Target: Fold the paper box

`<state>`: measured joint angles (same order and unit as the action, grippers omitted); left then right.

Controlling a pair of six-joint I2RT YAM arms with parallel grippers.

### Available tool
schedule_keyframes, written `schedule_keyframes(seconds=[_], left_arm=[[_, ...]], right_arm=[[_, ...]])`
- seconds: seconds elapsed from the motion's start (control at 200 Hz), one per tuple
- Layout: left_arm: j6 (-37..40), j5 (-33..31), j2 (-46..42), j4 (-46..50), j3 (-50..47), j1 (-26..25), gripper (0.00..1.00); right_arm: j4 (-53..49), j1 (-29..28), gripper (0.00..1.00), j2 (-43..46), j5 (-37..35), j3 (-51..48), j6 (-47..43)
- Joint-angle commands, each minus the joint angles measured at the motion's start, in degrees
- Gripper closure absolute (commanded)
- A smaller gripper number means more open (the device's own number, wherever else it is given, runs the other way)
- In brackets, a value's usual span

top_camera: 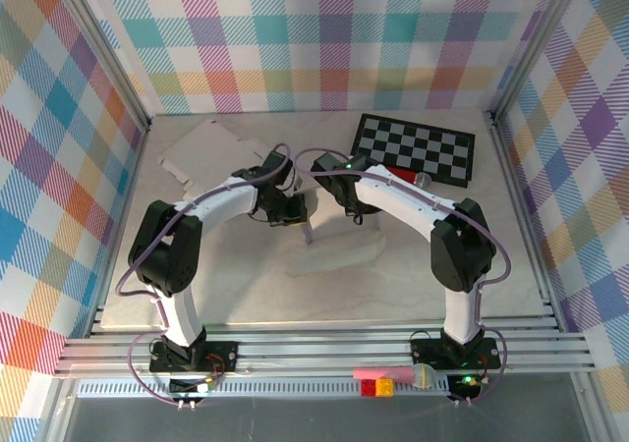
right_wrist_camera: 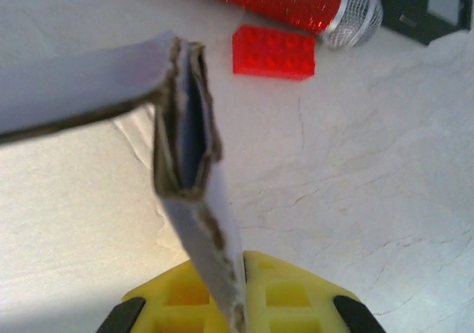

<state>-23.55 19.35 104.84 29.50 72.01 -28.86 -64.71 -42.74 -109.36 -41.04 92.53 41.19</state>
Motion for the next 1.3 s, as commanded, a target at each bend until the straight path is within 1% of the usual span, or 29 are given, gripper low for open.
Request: schedule_keyframes(seconds=[0.0, 0.13, 0.23, 0.31, 0.43, 0.48, 0.53, 0.635, 0.65, 0.7, 0.79, 0.895, 1.03, 1.15, 1.16, 1.175, 1.205, 1.24, 1.265, 1.295], left_arm=[[-3.69, -6.75, 1.32, -5.43, -2.82, -1.33, 0.89], [-4.72, -10.1, 1.42, -8.14, -4.71, -2.64, 0.85], [-5.28, -11.18, 1.2, -9.44, -5.69, -3.21, 0.83], [-5.28, -12.69, 1.01, -9.16, -6.0, -3.89, 0.87], [-5.6, -16.93, 0.04, -8.75, -6.7, -5.63, 0.91], [-5.94, -20.46, 0.1, -6.96, -6.07, -6.92, 0.93], [-7.2, -25.8, 0.34, -4.02, -5.04, -8.49, 1.0], [-11.69, -34.16, 0.72, -0.93, -4.99, -11.54, 1.0], [-12.21, -35.3, 0.76, -0.56, -4.95, -12.01, 1.0], [-14.5, -39.46, 1.01, 1.26, -4.77, -13.71, 1.0], [-17.63, -43.51, 1.55, 2.22, -5.02, -15.94, 1.0], [-18.98, -43.77, 2.04, 0.27, -5.87, -16.73, 1.0], [-16.5, -41.52, 1.48, -3.22, -6.44, -16.75, 1.0], [-13.63, -39.57, -1.43, -5.04, -7.24, -16.71, 0.83], [-13.43, -39.33, -1.82, -5.23, -7.41, -16.68, 0.81], [-13.02, -39.07, -2.51, -5.5, -7.59, -16.73, 0.74], [-12.12, -38.16, -3.87, -6.11, -7.95, -16.67, 0.69], [-10.9, -36.48, -5.41, -7.28, -8.55, -16.74, 0.6], [-9.94, -35.03, -6.68, -8.17, -8.99, -16.74, 0.56], [-9.21, -33.71, -8.17, -8.83, -9.47, -16.75, 0.55]], right_arm=[[1.02, 0.24, 1.0, -0.77, 0.08, -1.89, 5.4], [2.49, 0.21, 1.0, 0.53, 0.08, -4.59, 5.47], [2.01, 0.23, 1.0, 0.47, 0.08, -4.99, 5.72], [1.87, 0.21, 1.0, 0.68, 0.08, -5.21, 6.17], [1.79, 0.19, 1.0, 1.12, 0.08, -5.17, 6.38], [1.48, 0.14, 1.0, 1.17, 0.08, -4.95, 6.72], [1.22, 0.11, 1.0, 1.25, 0.08, -4.9, 7.21], [0.99, 0.0, 1.0, 1.1, 0.08, -5.2, 8.03], [1.03, -0.05, 1.0, 1.08, 1.61, -5.26, 8.15], [0.96, -0.06, 1.0, 0.99, 2.05, -5.56, 8.61], [1.58, -0.02, 1.0, 1.16, 2.45, -6.44, 8.66], [2.39, -0.02, 1.0, 1.34, 2.96, -7.41, 8.58], [3.12, 0.0, 1.0, 1.43, 3.66, -8.15, 8.25], [3.27, -0.06, 1.0, 1.13, 3.77, -8.15, 7.77], [3.29, -0.06, 1.0, 1.09, 3.7, -8.07, 7.7], [3.21, -0.06, 1.0, 1.02, 3.69, -8.04, 7.69], [3.11, 0.0, 1.0, 0.91, 3.6, -7.99, 7.68], [3.1, 0.03, 1.0, 0.75, 3.51, -7.91, 7.68], [3.15, 0.04, 1.0, 0.73, 3.43, -7.92, 7.59], [3.23, 0.11, 1.0, 0.65, 3.34, -7.9, 7.59]])
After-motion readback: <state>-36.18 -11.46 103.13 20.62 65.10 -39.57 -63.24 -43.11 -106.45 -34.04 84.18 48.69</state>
